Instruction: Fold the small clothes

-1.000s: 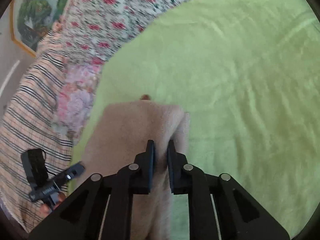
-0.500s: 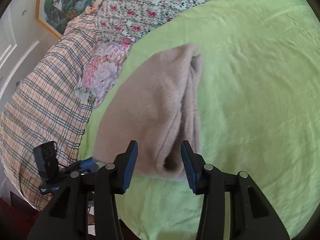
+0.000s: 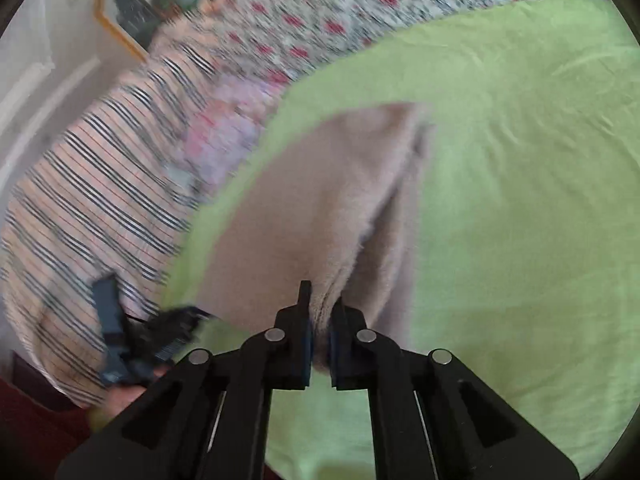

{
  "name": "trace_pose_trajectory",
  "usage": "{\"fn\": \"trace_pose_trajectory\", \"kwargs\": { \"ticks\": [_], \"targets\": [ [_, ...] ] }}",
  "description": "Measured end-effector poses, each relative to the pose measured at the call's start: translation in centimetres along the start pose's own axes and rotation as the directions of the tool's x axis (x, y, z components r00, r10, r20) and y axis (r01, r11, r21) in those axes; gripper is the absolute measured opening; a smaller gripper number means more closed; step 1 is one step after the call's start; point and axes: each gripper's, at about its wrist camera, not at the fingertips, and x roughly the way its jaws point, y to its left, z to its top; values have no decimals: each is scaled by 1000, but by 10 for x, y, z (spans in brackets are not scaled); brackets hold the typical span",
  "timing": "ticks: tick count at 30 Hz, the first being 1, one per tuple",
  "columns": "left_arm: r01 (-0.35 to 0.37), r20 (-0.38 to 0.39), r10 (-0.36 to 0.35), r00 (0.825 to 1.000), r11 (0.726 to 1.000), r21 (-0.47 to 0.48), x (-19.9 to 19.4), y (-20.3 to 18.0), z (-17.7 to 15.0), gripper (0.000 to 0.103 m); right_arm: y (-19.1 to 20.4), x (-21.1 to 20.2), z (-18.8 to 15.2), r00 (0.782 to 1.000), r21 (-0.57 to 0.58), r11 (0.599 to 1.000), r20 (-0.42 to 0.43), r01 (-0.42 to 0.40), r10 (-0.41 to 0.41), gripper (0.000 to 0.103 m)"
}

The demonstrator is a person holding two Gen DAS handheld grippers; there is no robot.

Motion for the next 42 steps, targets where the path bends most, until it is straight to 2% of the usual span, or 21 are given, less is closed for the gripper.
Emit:
{"fn": "trace_pose_trajectory", "kwargs": {
  "ticks": [3,9,15,21,25,29,30,32,35,37,38,39,41,42],
  "targets": [
    [-18,-15,18,1000,1000,6,4,-2,-2,10,-2,19,-12,993,-62,994,-57,95,-99,6],
    [9,-40,-10,999,1000,-9,4,1,-1,10,1,15,-10,984,-95,983,-66,159,-166,6],
    [28,-60,-29,998,999,-19,5,-1,-3,10,-2,18,-6,978,-74,981,-91,179,-185,6],
    [129,-74,-130,989,991,-20,-3,11,-7,10,-4,12,-5,983,-39,987,-97,155,-158,7],
    [258,-43,-258,965,966,-3,-28,25,-4,10,-4,5,-3,986,-2,994,-126,106,-106,11],
    [362,26,-363,932,932,37,-52,32,20,10,-10,-14,10,998,76,997,-57,22,-17,28],
    [385,42,-387,921,922,47,-55,31,26,10,-15,-18,21,1000,102,995,-24,-2,5,34],
    [433,71,-439,896,898,78,-57,25,38,11,-19,-18,36,1000,123,992,19,-3,1,38],
    [457,74,-468,881,880,130,-48,12,48,11,-31,0,73,998,159,987,69,-8,-3,38],
    [510,47,-520,853,849,142,-34,5,51,11,-44,19,98,997,186,983,77,-11,-3,38],
    [525,33,-534,845,839,142,-28,3,50,11,-49,29,107,997,195,981,76,-13,-2,39],
    [527,-1,-532,847,839,139,-16,-1,47,11,-54,40,118,998,207,978,65,-16,3,40],
    [499,-80,-493,867,858,124,10,-5,40,10,-63,63,131,999,239,970,27,-31,26,39],
    [496,-124,-483,867,862,107,24,-6,34,10,-61,68,136,1000,222,975,16,-30,27,18]
  ]
}}
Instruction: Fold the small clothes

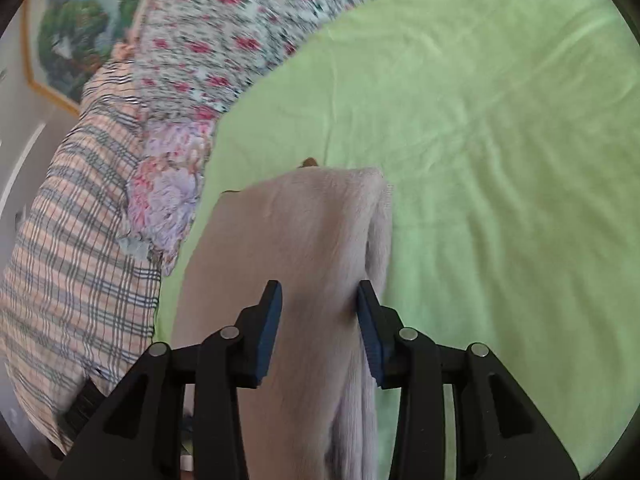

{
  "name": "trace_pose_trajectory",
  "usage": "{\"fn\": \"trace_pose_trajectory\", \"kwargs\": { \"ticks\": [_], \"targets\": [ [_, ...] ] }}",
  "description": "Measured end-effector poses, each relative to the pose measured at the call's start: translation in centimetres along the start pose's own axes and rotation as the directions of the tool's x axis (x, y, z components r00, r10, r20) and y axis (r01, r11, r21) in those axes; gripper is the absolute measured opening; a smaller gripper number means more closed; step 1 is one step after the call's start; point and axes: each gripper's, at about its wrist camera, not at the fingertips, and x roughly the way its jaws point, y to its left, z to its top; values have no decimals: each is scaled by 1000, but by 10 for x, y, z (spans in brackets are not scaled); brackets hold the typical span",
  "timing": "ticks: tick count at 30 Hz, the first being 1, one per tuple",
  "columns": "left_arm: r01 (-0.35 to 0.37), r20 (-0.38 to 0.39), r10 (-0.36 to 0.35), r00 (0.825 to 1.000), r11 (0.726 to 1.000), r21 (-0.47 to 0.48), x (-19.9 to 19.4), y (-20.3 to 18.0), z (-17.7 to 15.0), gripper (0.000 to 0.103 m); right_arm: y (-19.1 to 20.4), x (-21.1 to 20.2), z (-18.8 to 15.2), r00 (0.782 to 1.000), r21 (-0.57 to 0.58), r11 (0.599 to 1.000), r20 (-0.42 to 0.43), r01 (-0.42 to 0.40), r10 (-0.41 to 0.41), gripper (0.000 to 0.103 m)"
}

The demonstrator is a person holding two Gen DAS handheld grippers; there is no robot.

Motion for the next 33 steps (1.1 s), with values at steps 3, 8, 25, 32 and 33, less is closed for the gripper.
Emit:
{"fn": "trace_pose_trajectory", "kwargs": {
  "ticks": [3,8,25,32,33],
  "targets": [
    [12,-17,-12,1000,1000,-22,7,4,-11,9,13,-17,3,997,-66,998,74,-9,14,8],
    [27,-21,-29,999,997,-73,9,6,-15,8,-1,15,-3,988,-91,984,16,152,-151,8],
    [17,85,-10,996,997,-71,-50,-1,8,13,54,-66,-108,995,-203,976,65,83,-71,23],
    [20,101,-11,995,996,-92,-55,14,17,12,47,-57,-122,997,-208,975,27,81,-77,23],
    [29,94,-21,995,996,-81,-53,11,14,12,44,-57,-124,997,-207,975,20,77,-75,23]
  ]
}}
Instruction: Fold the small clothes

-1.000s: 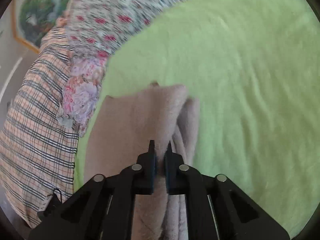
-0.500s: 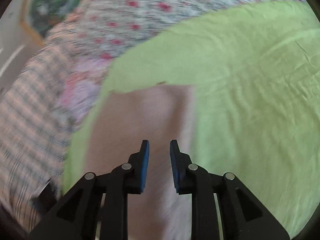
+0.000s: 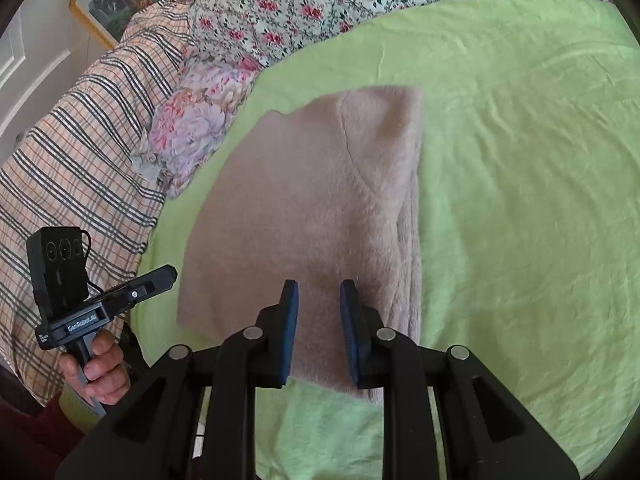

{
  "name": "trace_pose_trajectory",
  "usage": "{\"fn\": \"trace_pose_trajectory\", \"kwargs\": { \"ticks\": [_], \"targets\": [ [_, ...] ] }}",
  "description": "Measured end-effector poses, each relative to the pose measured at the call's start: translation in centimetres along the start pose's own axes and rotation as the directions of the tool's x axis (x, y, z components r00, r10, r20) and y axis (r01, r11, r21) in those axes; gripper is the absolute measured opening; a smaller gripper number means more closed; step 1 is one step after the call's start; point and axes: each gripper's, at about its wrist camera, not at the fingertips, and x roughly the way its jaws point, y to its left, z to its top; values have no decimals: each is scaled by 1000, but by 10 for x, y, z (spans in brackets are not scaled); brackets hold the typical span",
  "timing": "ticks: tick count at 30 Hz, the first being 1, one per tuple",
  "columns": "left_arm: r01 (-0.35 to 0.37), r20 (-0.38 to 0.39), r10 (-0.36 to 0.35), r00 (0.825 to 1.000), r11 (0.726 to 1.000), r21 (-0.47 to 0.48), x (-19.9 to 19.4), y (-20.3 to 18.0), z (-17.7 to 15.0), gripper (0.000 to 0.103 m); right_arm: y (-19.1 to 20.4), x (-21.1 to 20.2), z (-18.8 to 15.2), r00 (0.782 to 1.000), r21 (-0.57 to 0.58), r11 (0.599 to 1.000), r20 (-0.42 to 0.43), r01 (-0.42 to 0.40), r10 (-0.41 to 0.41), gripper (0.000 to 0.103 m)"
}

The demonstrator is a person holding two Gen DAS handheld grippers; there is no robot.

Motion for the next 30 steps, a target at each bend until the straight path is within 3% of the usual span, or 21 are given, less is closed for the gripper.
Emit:
{"fn": "trace_pose_trajectory", "kwargs": {
  "ticks": [4,6,17,19,22,23,24,25,30],
  "targets": [
    [-64,-78,66,995,998,24,25,1,-18,11,-10,12,-17,990,-56,991,-62,119,-123,21],
    [-70,-111,69,991,998,-2,37,12,-25,10,-15,12,-24,992,-58,992,-52,114,-118,18],
    [-69,-104,67,992,997,-21,33,10,-28,7,-10,4,-29,987,-71,987,-58,144,-148,18],
    [-64,-87,63,994,998,-17,22,6,-21,9,-8,-8,-22,993,-33,993,-32,111,-113,21],
    [-59,-30,59,998,998,-11,3,6,-6,15,-5,-28,-3,993,-1,996,80,87,-87,24],
    [-57,-17,57,998,998,-16,0,7,0,20,-8,-30,6,992,20,996,100,81,-83,32],
    [-58,-7,58,998,998,-23,-1,9,6,25,-11,-28,18,991,43,997,109,69,-74,40],
    [-68,-2,68,998,997,-31,0,12,12,32,-14,-24,27,990,59,996,118,64,-71,41],
    [-130,-29,128,991,988,-88,23,30,32,34,-34,13,63,995,183,982,85,40,-56,42]
  ]
}}
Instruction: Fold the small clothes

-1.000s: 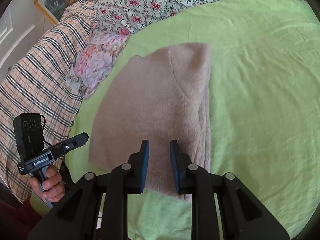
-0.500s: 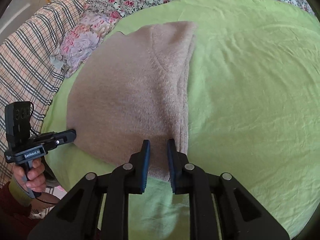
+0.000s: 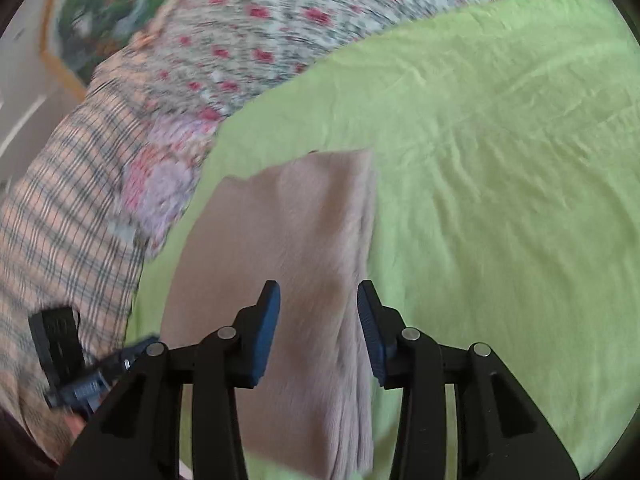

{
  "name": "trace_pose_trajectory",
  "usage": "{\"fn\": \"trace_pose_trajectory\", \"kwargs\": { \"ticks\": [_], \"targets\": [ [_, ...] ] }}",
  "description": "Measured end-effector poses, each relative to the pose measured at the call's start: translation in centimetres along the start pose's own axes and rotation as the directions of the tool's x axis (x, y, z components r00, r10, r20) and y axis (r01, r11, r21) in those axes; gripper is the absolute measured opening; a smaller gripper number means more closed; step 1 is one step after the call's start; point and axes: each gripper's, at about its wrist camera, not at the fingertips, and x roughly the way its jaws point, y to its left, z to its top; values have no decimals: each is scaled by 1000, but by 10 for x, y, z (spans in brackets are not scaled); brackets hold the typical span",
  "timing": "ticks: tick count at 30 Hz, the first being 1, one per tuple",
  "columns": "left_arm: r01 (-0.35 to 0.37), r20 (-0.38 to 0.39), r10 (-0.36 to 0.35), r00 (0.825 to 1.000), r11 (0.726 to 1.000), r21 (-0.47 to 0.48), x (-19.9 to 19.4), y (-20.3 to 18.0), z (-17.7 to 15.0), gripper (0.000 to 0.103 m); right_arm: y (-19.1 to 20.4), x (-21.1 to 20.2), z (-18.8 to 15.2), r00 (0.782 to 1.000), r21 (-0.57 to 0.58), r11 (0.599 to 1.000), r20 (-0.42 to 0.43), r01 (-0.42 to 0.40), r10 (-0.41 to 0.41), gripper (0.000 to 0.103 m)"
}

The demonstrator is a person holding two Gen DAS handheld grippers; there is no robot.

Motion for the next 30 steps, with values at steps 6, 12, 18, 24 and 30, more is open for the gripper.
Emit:
{"fn": "trace_pose_trajectory", "kwargs": {
  "ticks": [6,12,18,24,30],
  "targets": [
    [7,-53,-8,999,999,-35,19,6,-2,41,2,19,1,1000,-8,1000,-12,-19,19,9],
    [20,-104,-26,994,998,-59,38,8,-11,41,-8,37,-10,994,-56,994,-42,95,-97,10],
    [8,-100,-13,995,999,-45,35,3,-15,41,25,-19,-16,997,-123,990,53,68,-62,15],
    [7,-104,-10,995,999,-36,31,5,-26,41,30,-8,-67,987,-256,959,-64,126,-147,16],
    [-23,-113,22,993,1000,-1,23,0,-49,44,6,-18,-78,992,-192,976,-47,105,-116,12]
  ]
}}
